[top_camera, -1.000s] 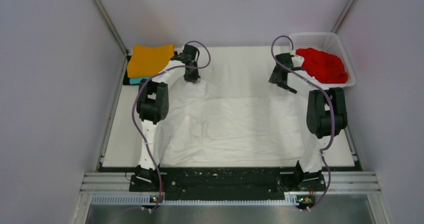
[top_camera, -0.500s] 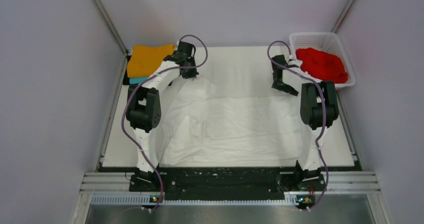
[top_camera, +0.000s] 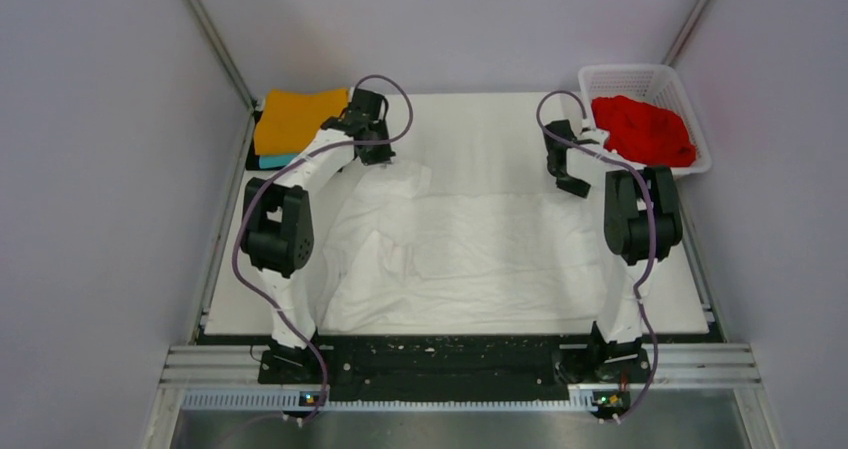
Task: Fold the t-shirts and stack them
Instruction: Grab the side of the flattened tshirt furthest away from the robot with both arms, then fold the other side of the tshirt into a rectangle
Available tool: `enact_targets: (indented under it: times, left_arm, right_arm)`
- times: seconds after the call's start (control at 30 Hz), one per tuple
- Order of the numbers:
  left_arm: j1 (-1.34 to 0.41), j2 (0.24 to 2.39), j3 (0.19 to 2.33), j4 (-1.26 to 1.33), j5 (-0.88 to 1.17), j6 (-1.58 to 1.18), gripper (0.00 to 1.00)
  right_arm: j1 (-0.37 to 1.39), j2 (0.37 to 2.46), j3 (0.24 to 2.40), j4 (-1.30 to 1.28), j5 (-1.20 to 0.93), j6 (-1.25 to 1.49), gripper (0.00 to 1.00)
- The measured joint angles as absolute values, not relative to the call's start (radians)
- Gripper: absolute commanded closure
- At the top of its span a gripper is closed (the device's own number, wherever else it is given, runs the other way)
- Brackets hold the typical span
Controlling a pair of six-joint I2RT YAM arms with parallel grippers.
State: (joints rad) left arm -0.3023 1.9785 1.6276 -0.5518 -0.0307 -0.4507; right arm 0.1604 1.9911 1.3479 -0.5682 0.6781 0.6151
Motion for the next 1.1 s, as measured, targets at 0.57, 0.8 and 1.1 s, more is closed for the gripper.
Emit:
enact_targets:
  times: [0.57, 0.8, 1.1]
  left_arm:
    - [-0.308, 1.878, 1.53, -0.549, -0.015, -0.459, 1.0]
    - [-0.327, 1.762, 1.428, -0.55, -0.015, -0.478, 1.0]
    - [-0.386, 1.491, 1.179, -0.585, -0.041, -0.53, 1.0]
  right_arm:
    - [0.16, 1.943, 1.272, -0.494, 0.652, 0.594, 1.0]
    - [0.165, 1.8, 1.182, -0.475, 0.59, 0.545, 1.0]
    - [0.207, 1.6, 1.025, -0.491, 0.539, 0.513, 1.0]
